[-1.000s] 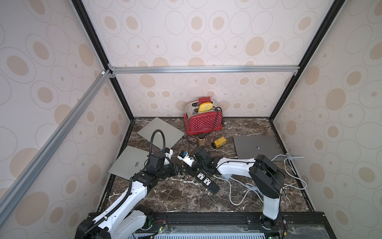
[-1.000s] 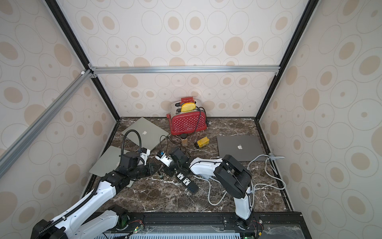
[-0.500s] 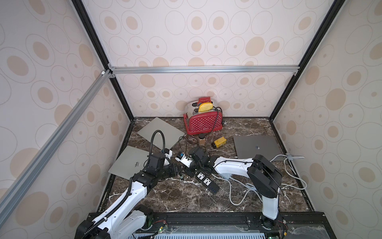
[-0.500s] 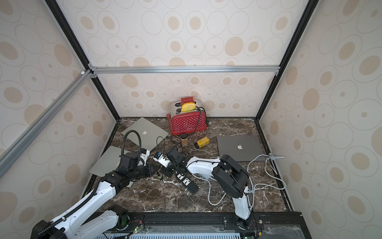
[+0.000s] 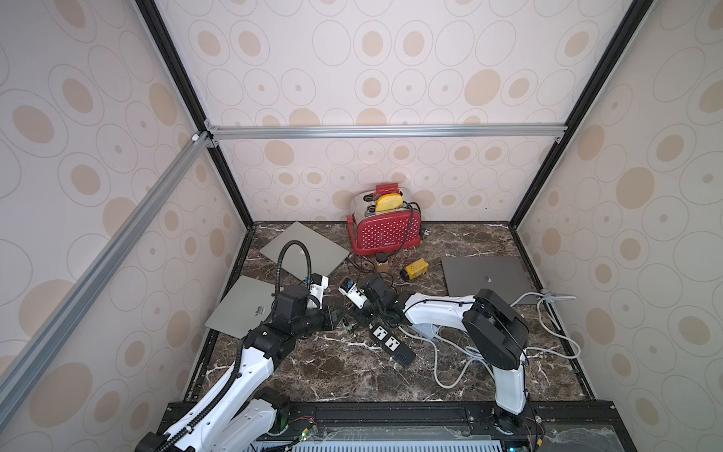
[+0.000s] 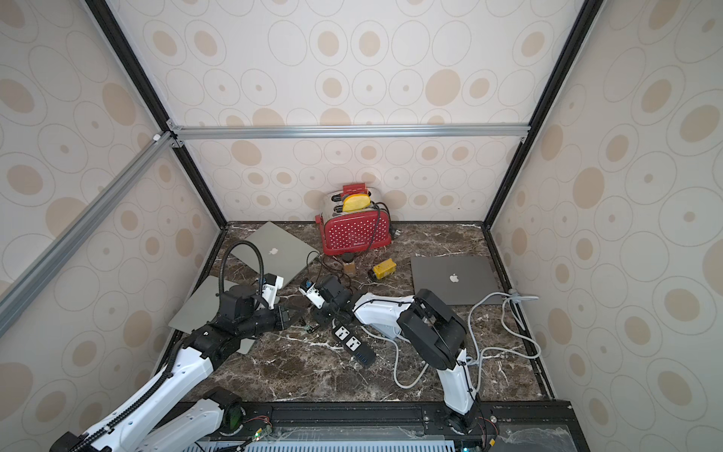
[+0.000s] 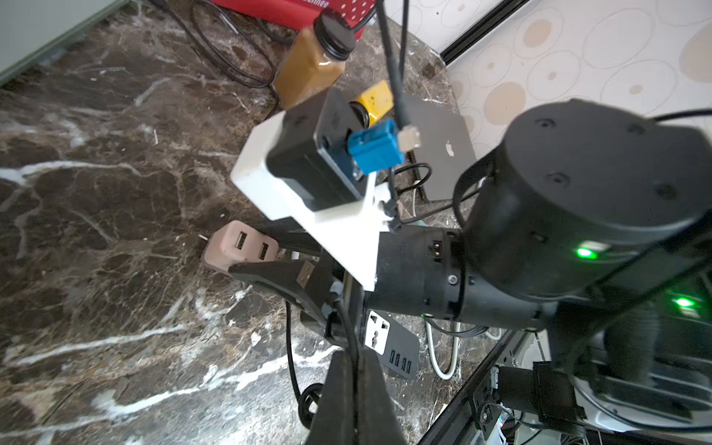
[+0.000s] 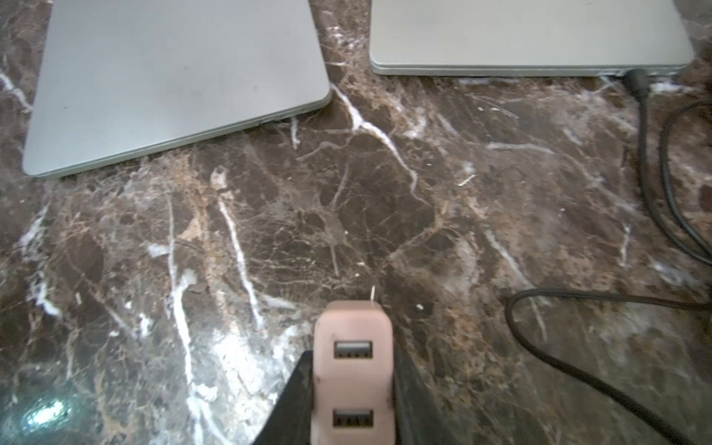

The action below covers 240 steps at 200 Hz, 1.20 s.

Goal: Unplug the laptop charger
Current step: Place the charging cable at the center of the board.

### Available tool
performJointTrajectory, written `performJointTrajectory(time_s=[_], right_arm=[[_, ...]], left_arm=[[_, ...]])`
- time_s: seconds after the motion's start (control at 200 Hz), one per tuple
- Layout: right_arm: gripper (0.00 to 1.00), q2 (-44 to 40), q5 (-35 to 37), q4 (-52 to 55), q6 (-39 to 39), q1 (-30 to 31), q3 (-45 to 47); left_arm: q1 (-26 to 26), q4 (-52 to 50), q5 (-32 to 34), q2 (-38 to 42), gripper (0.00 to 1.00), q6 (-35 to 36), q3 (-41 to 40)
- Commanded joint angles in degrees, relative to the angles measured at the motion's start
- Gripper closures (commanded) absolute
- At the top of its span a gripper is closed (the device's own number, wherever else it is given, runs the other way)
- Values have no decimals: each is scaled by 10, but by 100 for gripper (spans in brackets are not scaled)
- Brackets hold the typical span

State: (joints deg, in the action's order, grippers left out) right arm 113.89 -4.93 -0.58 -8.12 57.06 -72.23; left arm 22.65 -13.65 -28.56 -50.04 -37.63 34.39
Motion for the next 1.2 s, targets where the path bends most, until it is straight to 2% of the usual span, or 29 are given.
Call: performJointTrajectory(time_s=[0.0,0.225,0.361,0.631,0.701,0.811,0.851,0.901,0.962,1.057,1.197], right_arm=[[100,47,51,118,-9,-12,31],[100,18,39,116,-18,-26,41],[100,-4,31,127,-7,-29,43],[100,-21,-97,137,-7,-31,35],[100,-31,-114,135,-6,-31,37],[100,-44,-119,149,-1,-31,30],[100,-46,-116,161,-3,-33,24],[100,-44,-119,190,-4,-37,7],[100,-45,-124,208,-3,-38,-5],[100,-61,-131,220,-3,-37,-16],[100,-74,-137,228,-11,-37,-32]], left_arm=[[1,-21,-10,-12,100,28,31],[0,-85,9,-30,100,57,46],[-11,-142,92,-52,100,64,54],[-24,-142,122,-134,100,28,41],[-25,-157,136,-149,96,24,39],[-25,-162,145,-166,85,11,35],[-25,-163,150,-166,74,5,33],[-24,-166,158,-163,56,2,33],[-25,-166,164,-149,45,2,36],[-25,-180,180,-125,36,6,46],[-28,-204,206,-118,27,23,62]])
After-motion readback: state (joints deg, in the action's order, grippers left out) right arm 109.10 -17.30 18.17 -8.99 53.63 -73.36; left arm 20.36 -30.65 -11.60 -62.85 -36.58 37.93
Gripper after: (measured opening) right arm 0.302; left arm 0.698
